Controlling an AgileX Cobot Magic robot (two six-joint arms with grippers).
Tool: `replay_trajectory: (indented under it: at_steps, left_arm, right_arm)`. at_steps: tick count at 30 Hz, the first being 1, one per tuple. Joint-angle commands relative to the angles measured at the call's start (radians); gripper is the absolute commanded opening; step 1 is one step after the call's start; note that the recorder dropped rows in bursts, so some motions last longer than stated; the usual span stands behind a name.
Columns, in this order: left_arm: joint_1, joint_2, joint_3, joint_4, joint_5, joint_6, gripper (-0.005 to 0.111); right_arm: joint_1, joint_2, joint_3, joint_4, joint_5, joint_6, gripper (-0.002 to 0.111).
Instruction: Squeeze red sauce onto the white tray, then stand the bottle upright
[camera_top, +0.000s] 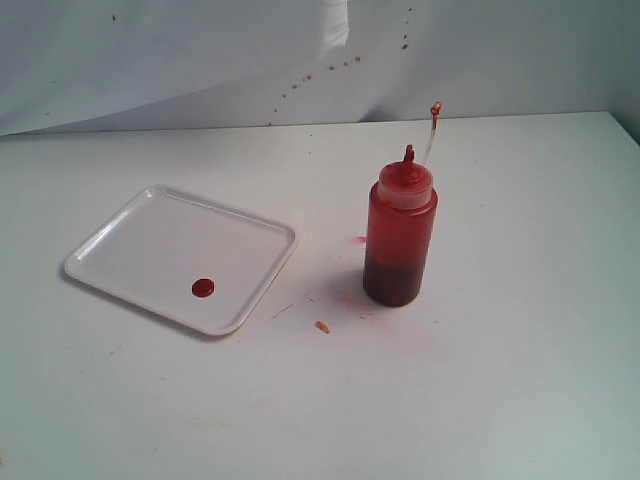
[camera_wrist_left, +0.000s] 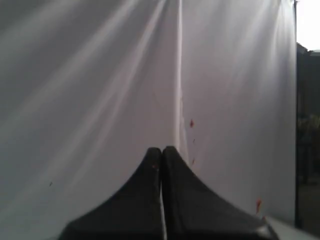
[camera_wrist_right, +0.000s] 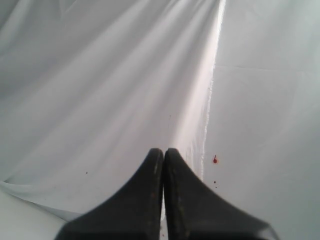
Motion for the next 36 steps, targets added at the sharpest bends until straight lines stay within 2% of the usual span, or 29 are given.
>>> replay_trajectory:
  at_steps: [1, 3, 9, 14, 15, 19, 24, 29, 36]
  left_arm:
    - [0.001, -0.001, 0.081, -0.345, 0.109, 0.482, 0.0]
    - [0.001, -0.001, 0.121, -0.382, 0.118, 0.532, 0.0]
    - [0.001, -0.001, 0.228, -0.363, 0.14, 0.525, 0.0]
    - [0.005, -0.001, 0.275, -0.357, 0.241, 0.477, 0.0]
    - [0.043, -0.001, 0.278, -0.357, 0.293, 0.443, 0.0]
    - [0.235, -0.001, 0.285, -0.362, 0.304, 0.422, 0.0]
    - [0.359, -0.001, 0.29, -0.364, 0.327, 0.421, 0.0]
    - [0.417, -0.001, 0.301, -0.399, 0.305, 0.405, 0.0]
    - [0.422, -0.001, 0.301, -0.412, 0.305, 0.405, 0.0]
  right_arm:
    - [0.0, -0.003, -0.004, 0.006, -0.004, 0.002, 0.0]
    - [0.0, -0.003, -0.004, 0.006, -0.004, 0.002, 0.0]
    - [0.0, -0.003, -0.004, 0.006, -0.004, 0.002, 0.0]
    - [0.0, -0.003, -0.004, 0.006, -0.004, 0.002, 0.0]
    - [0.0, -0.003, -0.004, 0.006, -0.004, 0.002, 0.0]
    - [0.0, -0.003, -0.004, 0.006, -0.009, 0.002, 0.0]
    - [0.0, -0.003, -0.004, 0.006, -0.009, 0.002, 0.0]
    - [0.0, -0.003, -0.004, 0.006, -0.009, 0.002, 0.0]
    - [0.0, -0.003, -0.004, 0.006, -0.009, 0.002, 0.0]
